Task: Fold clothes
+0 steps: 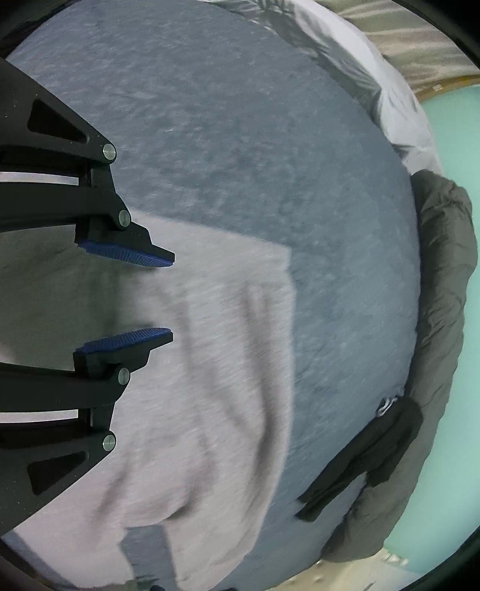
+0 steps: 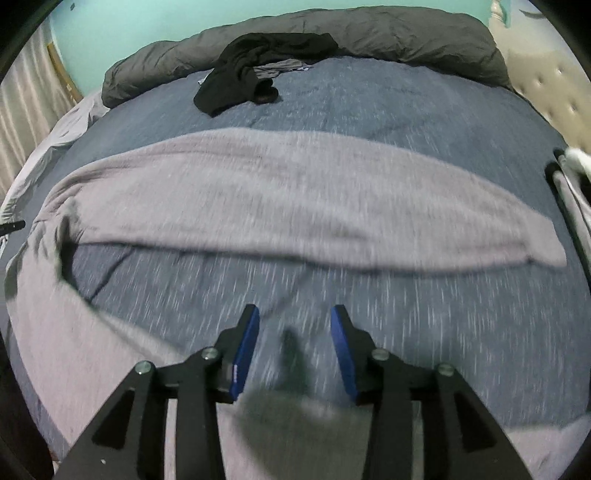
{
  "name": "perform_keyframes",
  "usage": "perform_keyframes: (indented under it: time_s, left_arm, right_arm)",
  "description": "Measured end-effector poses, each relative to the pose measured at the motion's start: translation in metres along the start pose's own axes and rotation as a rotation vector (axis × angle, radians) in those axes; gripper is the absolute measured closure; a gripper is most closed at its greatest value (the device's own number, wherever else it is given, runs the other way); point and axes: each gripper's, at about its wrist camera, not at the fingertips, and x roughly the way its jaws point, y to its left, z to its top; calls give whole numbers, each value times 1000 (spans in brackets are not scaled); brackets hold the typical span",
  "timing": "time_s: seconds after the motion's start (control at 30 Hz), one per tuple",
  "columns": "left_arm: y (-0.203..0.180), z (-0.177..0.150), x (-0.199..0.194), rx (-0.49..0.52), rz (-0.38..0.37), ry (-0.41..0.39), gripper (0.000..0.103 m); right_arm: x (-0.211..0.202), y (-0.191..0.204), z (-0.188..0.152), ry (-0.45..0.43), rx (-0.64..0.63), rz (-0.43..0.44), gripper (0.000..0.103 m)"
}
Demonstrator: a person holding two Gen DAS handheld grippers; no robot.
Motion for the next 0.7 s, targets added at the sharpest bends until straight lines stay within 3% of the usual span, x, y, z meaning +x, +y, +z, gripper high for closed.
perform_keyframes:
  time_s: [0.33,0.7]
  left_arm:
    - [1,-56,-43,12,12,-11,63]
    - [-15,-89,-53,76,35,-3,61]
  right_arm:
    - [-39,-1,-49,-17,51,-1,60]
    - [-57,9,-87,-2,23,-20,55]
